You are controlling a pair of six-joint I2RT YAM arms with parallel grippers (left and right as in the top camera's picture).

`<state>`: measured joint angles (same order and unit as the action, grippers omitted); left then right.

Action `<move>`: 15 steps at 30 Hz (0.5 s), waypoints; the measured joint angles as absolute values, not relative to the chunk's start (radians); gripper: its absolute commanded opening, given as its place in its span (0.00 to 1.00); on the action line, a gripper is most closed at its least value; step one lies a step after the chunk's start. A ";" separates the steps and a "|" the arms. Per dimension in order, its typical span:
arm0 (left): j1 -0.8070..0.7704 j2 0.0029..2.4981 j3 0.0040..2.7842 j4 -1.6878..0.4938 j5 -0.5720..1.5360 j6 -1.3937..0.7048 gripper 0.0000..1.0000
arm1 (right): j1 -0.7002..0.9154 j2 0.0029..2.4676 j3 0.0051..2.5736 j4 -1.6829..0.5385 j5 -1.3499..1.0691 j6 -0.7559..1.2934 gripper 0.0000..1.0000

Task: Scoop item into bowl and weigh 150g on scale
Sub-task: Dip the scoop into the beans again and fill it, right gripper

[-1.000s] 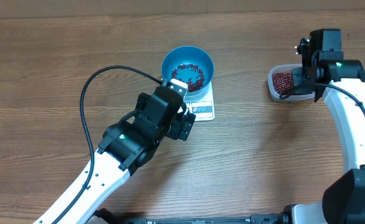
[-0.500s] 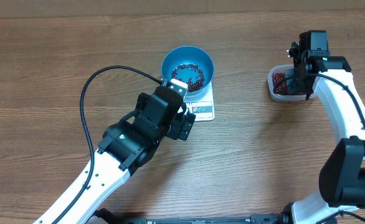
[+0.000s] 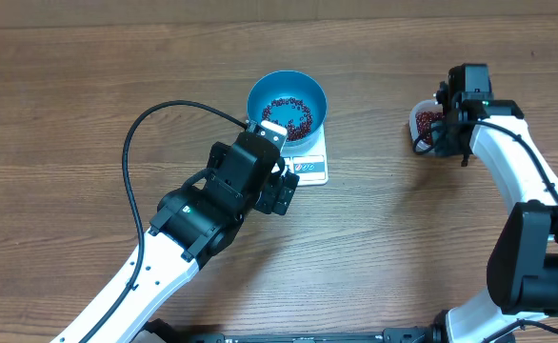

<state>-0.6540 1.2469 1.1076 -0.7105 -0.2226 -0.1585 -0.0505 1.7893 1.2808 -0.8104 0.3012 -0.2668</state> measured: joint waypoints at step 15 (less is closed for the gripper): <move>-0.654 1.247 1.108 -0.710 -0.223 -0.159 1.00 | -0.059 1.789 1.280 -0.799 0.113 -0.266 0.04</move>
